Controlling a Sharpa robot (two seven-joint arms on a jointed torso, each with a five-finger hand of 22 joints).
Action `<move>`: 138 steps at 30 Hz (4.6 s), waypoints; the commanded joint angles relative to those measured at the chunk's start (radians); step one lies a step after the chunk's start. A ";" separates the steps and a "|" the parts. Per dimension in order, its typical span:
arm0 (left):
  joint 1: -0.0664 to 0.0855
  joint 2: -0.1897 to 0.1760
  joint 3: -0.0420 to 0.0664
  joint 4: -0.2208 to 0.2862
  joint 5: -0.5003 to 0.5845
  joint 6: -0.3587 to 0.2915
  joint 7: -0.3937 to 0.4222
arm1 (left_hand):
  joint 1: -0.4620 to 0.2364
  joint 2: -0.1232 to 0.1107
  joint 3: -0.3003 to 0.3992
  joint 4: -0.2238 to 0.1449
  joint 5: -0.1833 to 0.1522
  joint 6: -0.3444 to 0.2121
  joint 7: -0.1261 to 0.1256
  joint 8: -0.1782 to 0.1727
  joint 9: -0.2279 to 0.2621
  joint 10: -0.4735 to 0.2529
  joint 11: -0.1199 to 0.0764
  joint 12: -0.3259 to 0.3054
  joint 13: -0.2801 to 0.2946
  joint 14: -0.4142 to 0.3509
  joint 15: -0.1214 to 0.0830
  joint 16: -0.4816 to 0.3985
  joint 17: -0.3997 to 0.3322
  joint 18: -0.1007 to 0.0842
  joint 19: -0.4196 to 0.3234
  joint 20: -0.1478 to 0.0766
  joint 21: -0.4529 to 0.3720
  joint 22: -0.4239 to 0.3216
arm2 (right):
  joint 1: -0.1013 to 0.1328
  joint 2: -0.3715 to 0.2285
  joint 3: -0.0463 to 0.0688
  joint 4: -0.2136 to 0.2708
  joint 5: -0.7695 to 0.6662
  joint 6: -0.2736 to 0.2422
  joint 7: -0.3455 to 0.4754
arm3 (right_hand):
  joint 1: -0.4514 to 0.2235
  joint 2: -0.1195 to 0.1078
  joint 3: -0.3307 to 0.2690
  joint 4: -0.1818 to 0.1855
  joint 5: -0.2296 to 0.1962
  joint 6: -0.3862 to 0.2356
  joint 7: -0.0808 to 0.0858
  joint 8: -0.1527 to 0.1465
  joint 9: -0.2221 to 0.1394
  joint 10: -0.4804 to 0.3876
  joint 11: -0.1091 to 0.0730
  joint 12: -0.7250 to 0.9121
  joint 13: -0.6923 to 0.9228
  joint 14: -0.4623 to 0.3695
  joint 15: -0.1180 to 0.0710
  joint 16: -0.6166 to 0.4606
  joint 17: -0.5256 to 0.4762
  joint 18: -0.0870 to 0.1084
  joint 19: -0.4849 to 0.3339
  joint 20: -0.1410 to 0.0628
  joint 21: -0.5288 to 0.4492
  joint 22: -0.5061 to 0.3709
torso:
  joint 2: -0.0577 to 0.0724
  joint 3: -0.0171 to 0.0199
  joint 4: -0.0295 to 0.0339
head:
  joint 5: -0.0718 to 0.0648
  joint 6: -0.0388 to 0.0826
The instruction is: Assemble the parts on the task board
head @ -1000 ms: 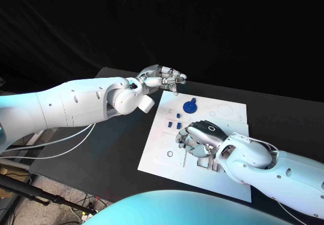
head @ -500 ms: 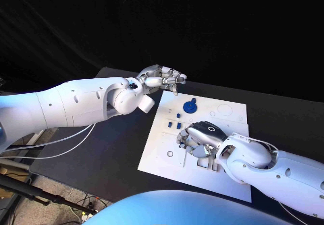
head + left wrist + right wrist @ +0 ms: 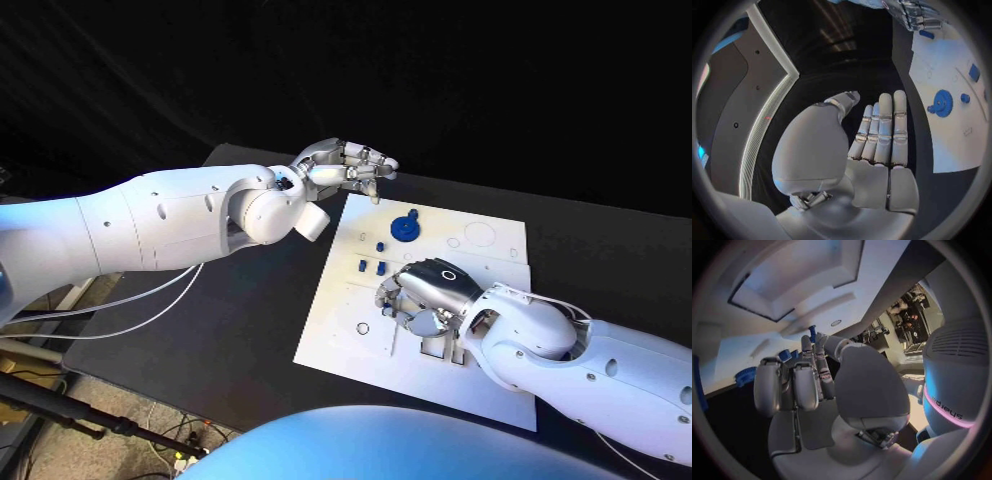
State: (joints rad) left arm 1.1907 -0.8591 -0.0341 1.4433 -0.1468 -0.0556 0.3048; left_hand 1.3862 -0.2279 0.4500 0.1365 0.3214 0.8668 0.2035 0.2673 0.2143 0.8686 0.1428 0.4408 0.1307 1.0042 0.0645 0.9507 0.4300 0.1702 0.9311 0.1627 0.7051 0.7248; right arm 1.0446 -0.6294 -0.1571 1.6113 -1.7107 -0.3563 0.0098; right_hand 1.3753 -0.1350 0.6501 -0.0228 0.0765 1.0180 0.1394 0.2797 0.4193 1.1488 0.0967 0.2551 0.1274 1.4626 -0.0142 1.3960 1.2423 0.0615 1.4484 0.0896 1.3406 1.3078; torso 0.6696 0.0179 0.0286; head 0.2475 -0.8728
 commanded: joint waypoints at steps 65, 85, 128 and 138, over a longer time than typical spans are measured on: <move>0.000 0.001 0.000 -0.013 -0.001 0.024 -0.003 | 0.020 0.008 -0.004 -0.006 0.004 -0.006 0.000 0.008 0.002 -0.011 0.003 -0.003 -0.004 -0.001 0.007 -0.008 -0.003 0.012 0.009 0.001 -0.005 -0.001 | 0.130 -0.283 0.014 0.097 0.051 0.070 -0.067 | -0.107 -0.081 -0.085 0.023 0.061 -0.097 0.043 -0.117 -0.030 -0.116 0.020 -0.048 -0.032 0.027 0.045 -0.023 -0.067 0.018 -0.051 0.041 -0.147 0.088 | -0.003 -0.0010 -0.0021 | -0.103 0.000; 0.000 -0.001 0.000 -0.013 -0.001 0.022 -0.003 | 0.020 0.008 -0.004 -0.006 0.004 -0.006 0.000 0.008 0.002 -0.011 0.003 -0.003 -0.004 -0.001 0.007 -0.008 -0.003 0.012 0.009 0.001 -0.005 -0.001 | 0.124 -0.246 0.012 0.064 -0.015 0.122 -0.104 | -0.101 -0.074 -0.088 0.044 0.040 -0.068 0.037 -0.123 -0.043 -0.084 0.014 -0.065 -0.055 0.028 0.041 -0.016 -0.063 0.016 -0.043 0.039 -0.137 0.097 | -0.003 -0.0020 -0.0013 | -0.102 0.000; 0.000 -0.003 0.000 -0.015 -0.001 0.015 -0.009 | 0.019 0.009 -0.006 -0.005 0.003 -0.008 0.001 0.010 0.003 -0.013 0.004 -0.002 -0.005 -0.001 0.007 -0.008 -0.003 0.012 0.009 0.001 -0.006 0.000 | 0.109 -0.237 0.009 0.057 -0.038 0.099 -0.112 | -0.035 -0.023 -0.016 0.017 -0.013 0.052 -0.002 -0.060 -0.019 0.083 -0.029 -0.088 -0.045 0.041 0.006 0.017 -0.016 -0.012 0.021 0.009 0.000 0.169 | -0.004 -0.0015 -0.0024 | -0.106 0.000; 0.000 -0.003 0.000 -0.016 -0.001 0.012 -0.010 | 0.019 0.009 -0.006 -0.005 0.003 -0.008 0.001 0.010 0.003 -0.013 0.004 -0.002 -0.005 -0.001 0.007 -0.008 -0.003 0.012 0.009 0.001 -0.006 0.000 | 0.109 -0.247 0.010 0.085 -0.032 0.031 -0.103 | -0.021 -0.007 -0.017 0.006 -0.023 0.061 -0.007 -0.047 -0.008 0.104 -0.036 -0.090 -0.039 0.043 0.000 0.020 -0.011 -0.018 0.032 0.003 0.027 0.181 | -0.004 -0.0020 -0.0027 | -0.106 0.000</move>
State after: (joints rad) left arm 1.1900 -0.8633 -0.0351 1.4265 -0.1470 -0.0494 0.2913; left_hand 1.3941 -0.2200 0.4472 0.1338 0.3214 0.8668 0.2035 0.2708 0.2152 0.8651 0.1465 0.4410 0.1264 1.0042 0.0645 0.9468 0.4275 0.1702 0.9311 0.1627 0.7051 0.7249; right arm 1.1535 -0.8764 -0.1476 1.6900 -1.7345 -0.2851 -0.0965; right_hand 1.3329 -0.1545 0.6332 -0.0118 0.0536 1.0752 0.1323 0.2304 0.4110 1.2169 0.0894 0.1627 0.0897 1.4664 -0.0040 1.4116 1.2309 0.0611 1.4646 0.0949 1.3638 1.3080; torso 0.6659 0.0160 0.0260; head 0.1412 -0.8728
